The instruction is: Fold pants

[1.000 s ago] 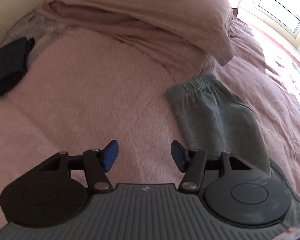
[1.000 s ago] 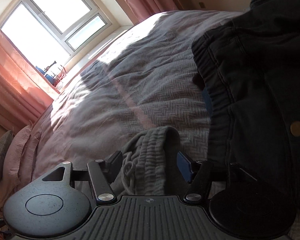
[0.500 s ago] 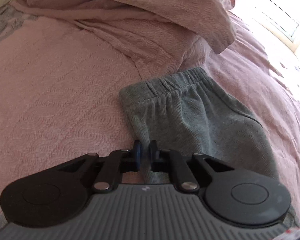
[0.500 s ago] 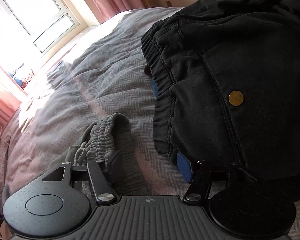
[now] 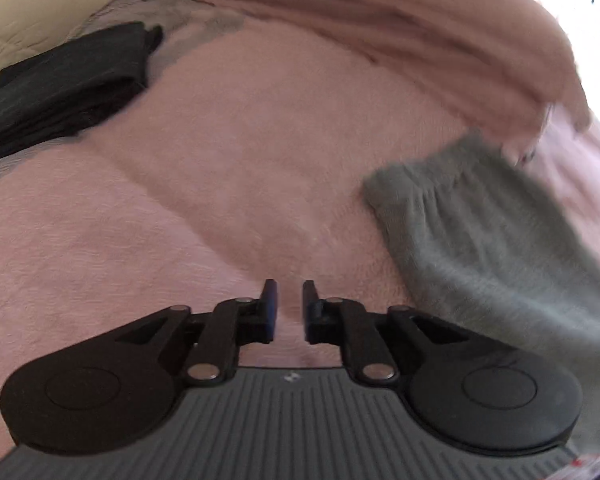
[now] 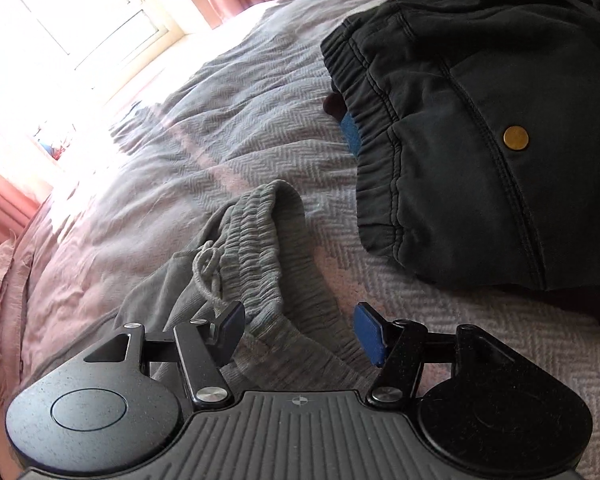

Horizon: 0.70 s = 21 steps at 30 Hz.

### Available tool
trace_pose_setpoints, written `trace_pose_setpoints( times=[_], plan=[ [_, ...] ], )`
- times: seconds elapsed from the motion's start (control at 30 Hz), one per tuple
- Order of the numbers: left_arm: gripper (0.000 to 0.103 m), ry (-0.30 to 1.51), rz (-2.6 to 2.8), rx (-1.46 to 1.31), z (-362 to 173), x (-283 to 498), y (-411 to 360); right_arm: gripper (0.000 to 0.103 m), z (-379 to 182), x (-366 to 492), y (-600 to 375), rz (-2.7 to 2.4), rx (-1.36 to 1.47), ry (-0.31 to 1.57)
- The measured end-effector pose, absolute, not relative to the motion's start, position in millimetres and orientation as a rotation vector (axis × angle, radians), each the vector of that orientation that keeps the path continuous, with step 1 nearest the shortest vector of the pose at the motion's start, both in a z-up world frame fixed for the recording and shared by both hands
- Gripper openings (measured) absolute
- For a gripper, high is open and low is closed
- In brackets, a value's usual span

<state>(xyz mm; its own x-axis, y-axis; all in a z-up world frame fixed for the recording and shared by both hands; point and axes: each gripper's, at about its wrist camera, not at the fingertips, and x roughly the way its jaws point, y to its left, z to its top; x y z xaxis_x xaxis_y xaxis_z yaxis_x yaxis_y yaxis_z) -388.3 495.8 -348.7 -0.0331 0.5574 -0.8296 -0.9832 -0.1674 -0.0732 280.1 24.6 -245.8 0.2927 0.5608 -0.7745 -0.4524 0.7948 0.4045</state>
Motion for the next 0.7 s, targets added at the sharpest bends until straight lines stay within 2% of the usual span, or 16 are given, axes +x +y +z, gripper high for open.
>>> trace_pose_setpoints(
  times=[0.03,0.1,0.17,0.23,0.4,0.43,0.47,0.53,0.67,0.7],
  plan=[
    [0.04,0.634,1.54,-0.89,-334.6,-401.5,483.9,0.058,-242.3,276.5,21.4,0.675,0.103,1.074],
    [0.051,0.626,1.549,-0.897,-314.0,-424.5,462.7,0.059,-237.4,271.5,8.9,0.643,0.106,1.085],
    [0.055,0.628,1.538,-0.948,-304.2,-445.2,445.2,0.061,-233.1,265.0,-6.4,0.618,0.138,1.094],
    [0.072,0.633,1.511,-1.027,-306.5,-459.0,425.9,0.073,-228.4,256.0,-21.2,0.583,0.139,1.105],
    [0.074,0.701,1.504,-1.133,-347.3,-459.7,398.0,0.077,-220.0,236.9,-56.1,0.505,0.123,1.105],
    [0.073,0.688,1.515,-1.125,-350.1,-458.9,394.7,0.077,-218.4,232.4,-65.7,0.495,0.133,1.107],
    [0.068,0.676,1.522,-1.117,-352.4,-457.8,391.7,0.078,-217.5,227.8,-75.8,0.485,0.143,1.111],
    [0.015,0.637,1.458,-1.125,-352.6,-453.8,387.8,0.078,-218.5,221.1,-92.9,0.463,0.174,1.137],
    [0.013,0.646,1.434,-1.068,-339.0,-451.5,379.3,0.078,-225.8,210.4,-114.0,0.492,0.316,1.204],
    [0.018,0.637,1.435,-1.079,-336.4,-455.7,375.8,0.078,-232.4,209.3,-113.5,0.499,0.359,1.229]
  ],
)
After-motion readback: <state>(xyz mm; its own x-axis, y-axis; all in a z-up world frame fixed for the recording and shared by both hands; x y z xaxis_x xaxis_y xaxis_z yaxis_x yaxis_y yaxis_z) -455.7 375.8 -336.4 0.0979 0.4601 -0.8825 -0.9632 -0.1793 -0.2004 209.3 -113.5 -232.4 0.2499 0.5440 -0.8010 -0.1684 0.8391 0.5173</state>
